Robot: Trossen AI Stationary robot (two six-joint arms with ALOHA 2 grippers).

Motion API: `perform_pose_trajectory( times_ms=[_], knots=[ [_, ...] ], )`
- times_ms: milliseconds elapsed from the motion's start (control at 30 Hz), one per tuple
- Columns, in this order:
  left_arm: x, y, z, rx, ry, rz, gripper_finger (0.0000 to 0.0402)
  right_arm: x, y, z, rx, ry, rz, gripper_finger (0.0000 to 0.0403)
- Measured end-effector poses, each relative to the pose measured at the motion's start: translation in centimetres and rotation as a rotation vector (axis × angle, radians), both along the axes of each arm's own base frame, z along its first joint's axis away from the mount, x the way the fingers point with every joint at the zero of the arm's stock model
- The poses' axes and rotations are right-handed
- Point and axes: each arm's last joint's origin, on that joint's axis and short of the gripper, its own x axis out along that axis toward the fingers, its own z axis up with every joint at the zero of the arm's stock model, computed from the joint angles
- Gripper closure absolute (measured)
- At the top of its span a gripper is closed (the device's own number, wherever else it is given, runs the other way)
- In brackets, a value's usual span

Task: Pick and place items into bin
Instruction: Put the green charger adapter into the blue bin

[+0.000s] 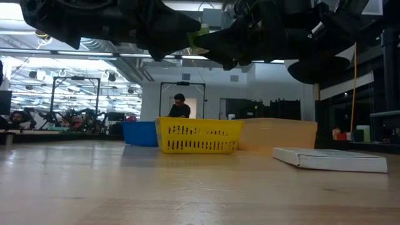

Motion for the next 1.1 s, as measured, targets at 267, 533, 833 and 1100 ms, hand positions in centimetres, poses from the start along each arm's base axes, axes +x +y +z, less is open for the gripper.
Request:
perform_pose_trajectory(
  times_ms=[267, 533, 833, 1100],
  knots=[
    [0.71, -0.11, 0.21, 0.033, -0.004, 0.004, 0.0176, -0.02, 0.0, 0.01, 0.0, -0.003, -0.001, 0.0283],
    [0.74, -0.09, 0.1, 0.037, 0.011, 0.007, 0.0217, -0.02, 0.01, -0.02, 0.0, -0.001, 0.0, 0.0283],
    [0.72, -0.04, -0.14, 0.046, 0.042, 0.029, 0.0253, -0.02, -0.02, -0.13, -0.001, 0.007, -0.008, 0.0283],
    [0.65, -0.03, -0.04, 0.072, 0.046, 0.026, 0.0253, -0.02, -0.02, -0.12, 0.003, 0.007, -0.006, 0.0268]
  ],
)
